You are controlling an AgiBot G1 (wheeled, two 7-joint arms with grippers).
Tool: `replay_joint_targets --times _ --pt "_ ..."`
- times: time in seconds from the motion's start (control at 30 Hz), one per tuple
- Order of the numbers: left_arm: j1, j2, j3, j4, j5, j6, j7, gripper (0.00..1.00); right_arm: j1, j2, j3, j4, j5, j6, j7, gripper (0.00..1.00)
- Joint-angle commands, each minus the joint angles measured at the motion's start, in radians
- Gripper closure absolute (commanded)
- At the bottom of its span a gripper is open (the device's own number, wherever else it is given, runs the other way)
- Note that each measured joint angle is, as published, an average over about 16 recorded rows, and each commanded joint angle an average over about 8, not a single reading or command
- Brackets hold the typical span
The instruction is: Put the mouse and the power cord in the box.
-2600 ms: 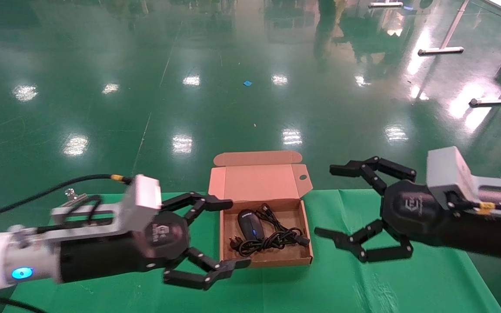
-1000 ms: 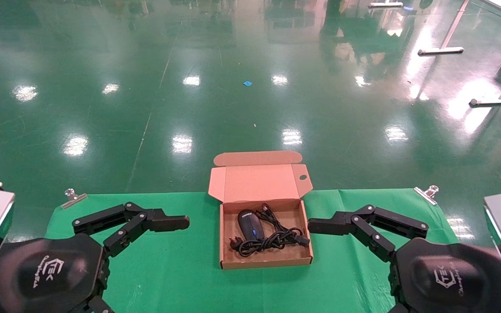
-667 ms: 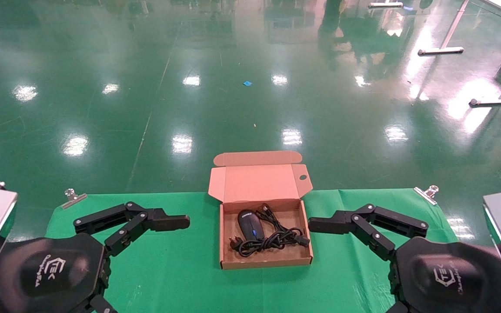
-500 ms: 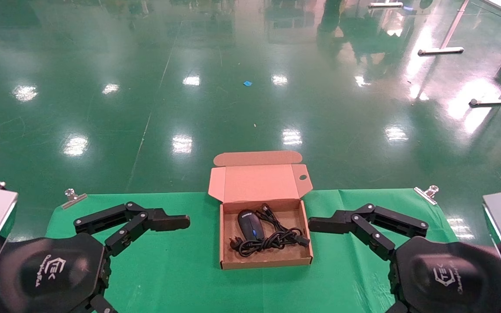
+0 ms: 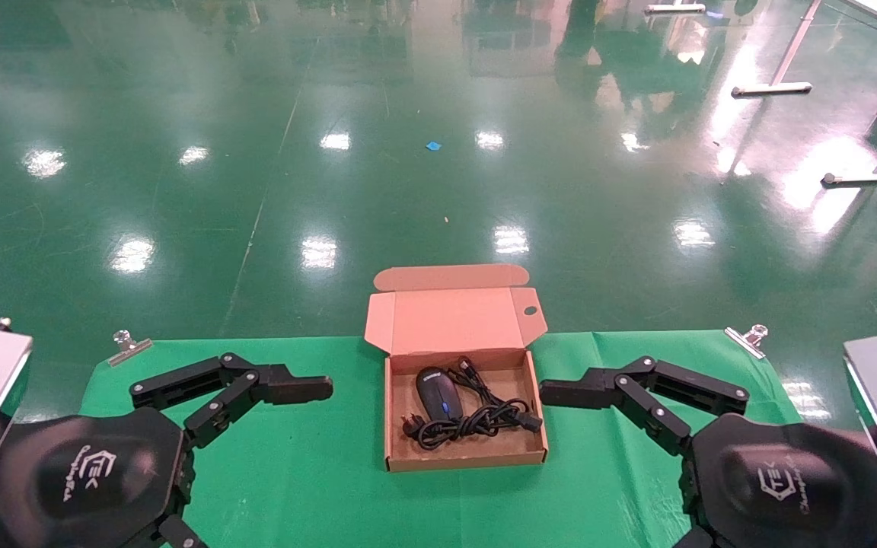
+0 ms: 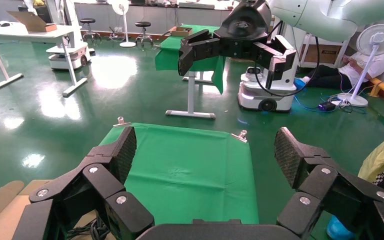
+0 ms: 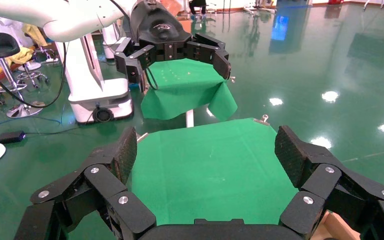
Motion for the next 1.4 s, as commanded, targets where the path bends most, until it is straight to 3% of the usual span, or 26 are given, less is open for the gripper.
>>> replay_joint_targets --times 0.03,1.4 --pt "0.000 0.000 0.000 0.000 0.000 0.000 0.000 0.00 0.000 0.000 0.000 0.000 0.000 0.000 0.000 0.00" --pt "0.000 0.001 0.001 0.001 0.001 -0.001 0.000 0.00 0.001 0.000 0.000 -0.001 0.000 0.000 0.000 0.00"
